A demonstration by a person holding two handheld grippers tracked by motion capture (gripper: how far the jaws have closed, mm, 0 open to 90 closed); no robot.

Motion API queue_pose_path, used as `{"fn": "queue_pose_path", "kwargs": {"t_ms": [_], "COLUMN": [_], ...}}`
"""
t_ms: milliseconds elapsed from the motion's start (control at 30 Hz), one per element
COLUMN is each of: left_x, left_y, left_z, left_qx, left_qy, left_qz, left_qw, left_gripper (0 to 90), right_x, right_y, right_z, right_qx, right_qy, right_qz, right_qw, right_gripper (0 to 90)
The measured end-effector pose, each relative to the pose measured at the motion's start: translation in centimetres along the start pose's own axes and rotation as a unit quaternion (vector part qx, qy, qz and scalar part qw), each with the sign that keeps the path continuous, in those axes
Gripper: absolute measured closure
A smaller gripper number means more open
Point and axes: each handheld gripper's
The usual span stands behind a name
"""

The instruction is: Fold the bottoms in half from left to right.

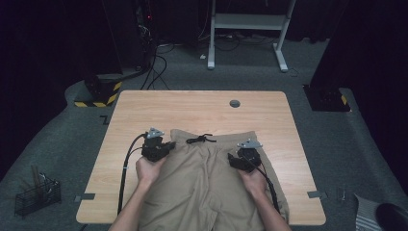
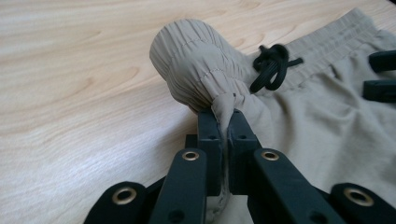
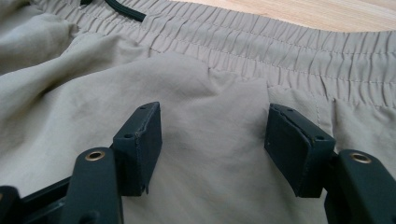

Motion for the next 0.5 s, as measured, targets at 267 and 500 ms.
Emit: {"fn": "queue_pose_path", "kwargs": {"t_ms": [267, 500], "left_x": [0.4, 0.8], "left_y": [-0.6, -1.7], "left_z": [-0.7, -1.6], "left_qx": [0.003, -0.010], "left_qy": [-0.008, -0.018], "left_qz": [0.018, 0.032], "left_qw": [0.9998, 0.9993], "left_gripper": [87.1, 87.2], "right_x": [-0.2, -0.5], "right_y": [0.4, 0.8], "right_z": [-0.1, -0.3], "right_qx": [-0.004, -0.004], "right_qy": [-0.001, -0.001], "right_qz": [0.004, 0.005], "right_qw": [1.0000, 1.0000], "right_gripper": [36.9, 37.1]}}
Point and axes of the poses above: each handheld gripper's, and its own axes: x roughly backward along the jaws, z roughly out of its underside, y roughly to its left, and after that the axes turned 8 degrees about -z, right-handed
